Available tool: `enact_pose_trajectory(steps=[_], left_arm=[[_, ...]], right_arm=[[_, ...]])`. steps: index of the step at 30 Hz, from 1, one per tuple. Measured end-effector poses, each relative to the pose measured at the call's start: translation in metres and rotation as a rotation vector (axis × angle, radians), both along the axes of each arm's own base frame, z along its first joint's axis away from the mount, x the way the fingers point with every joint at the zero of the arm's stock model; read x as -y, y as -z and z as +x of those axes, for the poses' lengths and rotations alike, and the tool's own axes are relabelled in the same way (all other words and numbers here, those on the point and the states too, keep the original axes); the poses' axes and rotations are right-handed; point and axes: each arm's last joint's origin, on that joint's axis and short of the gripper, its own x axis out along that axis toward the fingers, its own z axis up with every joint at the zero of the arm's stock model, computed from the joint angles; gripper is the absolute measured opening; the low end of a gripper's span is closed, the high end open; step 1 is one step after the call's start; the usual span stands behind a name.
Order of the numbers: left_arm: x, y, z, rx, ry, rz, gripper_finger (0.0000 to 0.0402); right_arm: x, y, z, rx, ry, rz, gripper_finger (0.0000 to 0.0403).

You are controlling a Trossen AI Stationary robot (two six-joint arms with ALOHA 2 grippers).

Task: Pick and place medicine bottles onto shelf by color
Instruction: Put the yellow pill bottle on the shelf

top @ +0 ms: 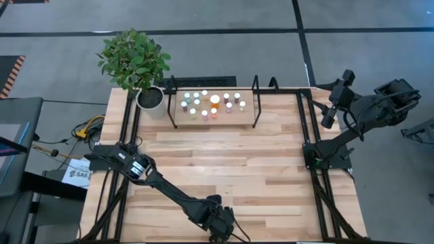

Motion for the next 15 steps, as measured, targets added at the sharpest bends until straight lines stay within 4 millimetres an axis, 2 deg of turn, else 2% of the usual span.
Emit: enact_pose_trajectory(steps=[9,15], left_arm=[[-0.0032,0.0019,-0.0023,-0.007,0.066,0.09,0.0137],[-0.006,0.0017,-0.0005,0.006,0.183,0.145,0.0132]], right_arm=[[0.0,0.0,0.0,0.0,0.0,0.0,0.026],[0.0,0.0,0.0,0.0,0.0,0.0,0.026]])
